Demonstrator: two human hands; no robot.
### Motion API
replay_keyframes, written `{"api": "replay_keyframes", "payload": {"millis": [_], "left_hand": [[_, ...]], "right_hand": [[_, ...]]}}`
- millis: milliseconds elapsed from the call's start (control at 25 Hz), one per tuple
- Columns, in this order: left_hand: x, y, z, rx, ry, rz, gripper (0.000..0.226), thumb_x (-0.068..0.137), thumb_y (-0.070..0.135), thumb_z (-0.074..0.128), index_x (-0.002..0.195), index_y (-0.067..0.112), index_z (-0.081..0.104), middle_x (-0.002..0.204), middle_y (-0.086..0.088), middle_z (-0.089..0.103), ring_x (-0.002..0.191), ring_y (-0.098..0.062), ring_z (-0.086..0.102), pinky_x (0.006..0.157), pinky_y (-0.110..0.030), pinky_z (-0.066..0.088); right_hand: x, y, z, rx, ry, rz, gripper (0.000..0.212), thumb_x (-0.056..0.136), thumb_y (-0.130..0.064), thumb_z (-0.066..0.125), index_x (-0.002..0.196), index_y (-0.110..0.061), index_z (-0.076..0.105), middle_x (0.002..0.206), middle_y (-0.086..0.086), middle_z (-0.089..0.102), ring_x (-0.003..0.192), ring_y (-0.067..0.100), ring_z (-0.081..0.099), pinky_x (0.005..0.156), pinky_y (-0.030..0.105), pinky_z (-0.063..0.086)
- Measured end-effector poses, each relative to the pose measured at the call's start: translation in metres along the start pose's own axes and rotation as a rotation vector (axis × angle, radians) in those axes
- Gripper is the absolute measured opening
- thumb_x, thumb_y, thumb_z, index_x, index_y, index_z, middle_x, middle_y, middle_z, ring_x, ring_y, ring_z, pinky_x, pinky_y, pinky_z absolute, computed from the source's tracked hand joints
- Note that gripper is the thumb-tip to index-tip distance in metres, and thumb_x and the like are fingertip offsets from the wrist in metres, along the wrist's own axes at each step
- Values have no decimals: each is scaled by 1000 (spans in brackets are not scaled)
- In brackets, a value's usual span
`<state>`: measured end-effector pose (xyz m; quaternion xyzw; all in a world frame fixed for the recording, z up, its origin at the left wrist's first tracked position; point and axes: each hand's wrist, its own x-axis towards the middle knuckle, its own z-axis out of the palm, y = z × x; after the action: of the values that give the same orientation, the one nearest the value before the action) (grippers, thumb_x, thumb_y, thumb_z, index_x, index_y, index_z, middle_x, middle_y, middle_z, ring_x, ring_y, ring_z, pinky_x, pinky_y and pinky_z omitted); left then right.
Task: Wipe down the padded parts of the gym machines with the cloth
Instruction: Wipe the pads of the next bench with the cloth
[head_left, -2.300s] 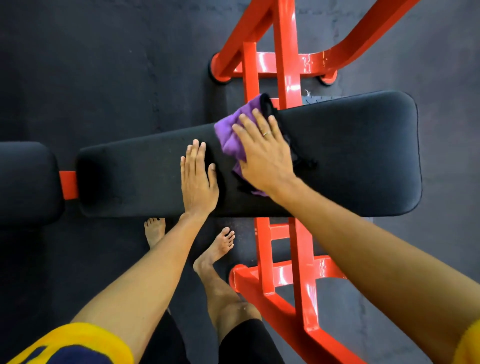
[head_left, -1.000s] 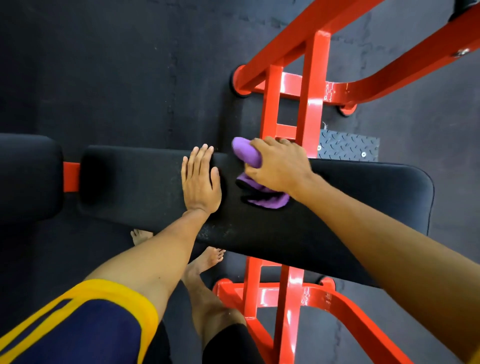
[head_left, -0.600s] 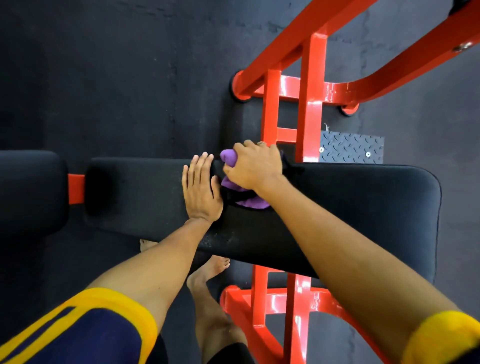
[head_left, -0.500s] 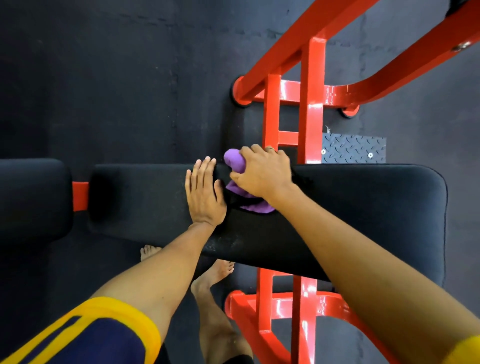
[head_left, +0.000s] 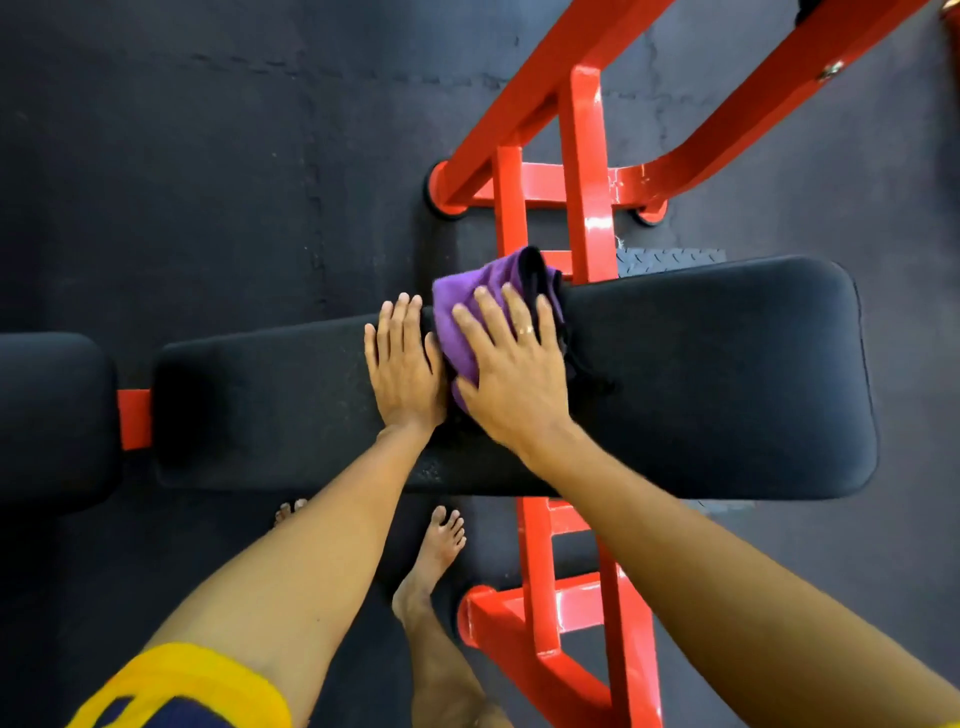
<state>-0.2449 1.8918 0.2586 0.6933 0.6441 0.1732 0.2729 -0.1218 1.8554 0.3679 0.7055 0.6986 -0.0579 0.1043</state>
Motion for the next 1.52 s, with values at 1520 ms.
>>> {"api": "replay_keyframes", "payload": {"millis": [1520], "left_hand": [[-88, -115, -26, -90, -89, 115, 56, 108, 24, 27, 162, 18, 19, 170, -1, 11, 157, -14, 4, 128, -43, 7]], "right_hand": [[-122, -39, 68, -104, 135, -315, 91, 76, -30, 80, 156, -13, 40, 163, 14, 36, 153, 42, 23, 125, 59, 15]]}}
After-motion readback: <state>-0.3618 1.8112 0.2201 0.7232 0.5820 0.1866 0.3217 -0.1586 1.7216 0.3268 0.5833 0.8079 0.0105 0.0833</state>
